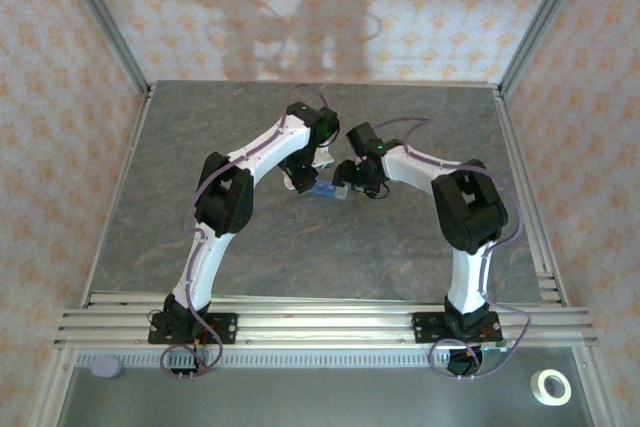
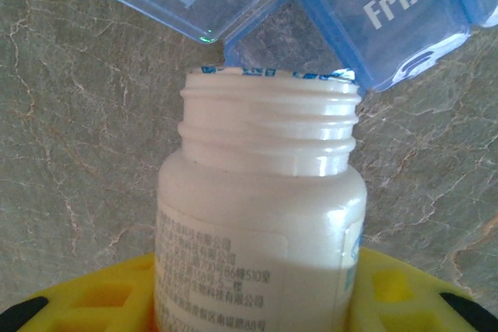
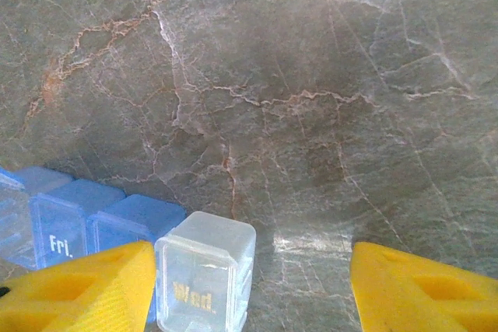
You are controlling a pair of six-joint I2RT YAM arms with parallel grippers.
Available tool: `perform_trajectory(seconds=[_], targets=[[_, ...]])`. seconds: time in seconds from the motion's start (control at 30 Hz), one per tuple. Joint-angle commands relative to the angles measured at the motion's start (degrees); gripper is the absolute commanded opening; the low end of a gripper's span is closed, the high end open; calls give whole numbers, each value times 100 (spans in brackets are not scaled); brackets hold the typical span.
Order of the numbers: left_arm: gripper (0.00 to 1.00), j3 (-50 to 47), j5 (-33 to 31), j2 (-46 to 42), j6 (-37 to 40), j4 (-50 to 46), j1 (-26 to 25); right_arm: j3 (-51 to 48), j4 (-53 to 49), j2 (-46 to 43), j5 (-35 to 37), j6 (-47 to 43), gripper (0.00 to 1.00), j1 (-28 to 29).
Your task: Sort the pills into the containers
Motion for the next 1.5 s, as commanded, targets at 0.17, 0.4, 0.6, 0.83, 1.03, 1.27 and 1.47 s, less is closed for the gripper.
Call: perform_trajectory(seconds=[0.17,0.4,0.6,0.83,1.03,1.27,1.47], targets=[[0,-90,-244,188,12,-242,-66,245,-66,226,19,66,67,67],[0,-179,-381,296,27,-254,-82,256,-84,259,19,56,67,68],[0,-143,-350,281,15,-254,-84,260,-84,257,10,60,67,67],[0,23,-430,130,3,-248,-62,255,-85,269,19,62,67,72],[0,60,-611,-22,3,-243,-62,249,-84,286,21,64,67,67],[0,96,-842,-50,-17,-248,-69,291,-119,320,21,46,67,71],[0,69,-782,-18,-7,-240,-66,294,-119,312,19,41,67,67]])
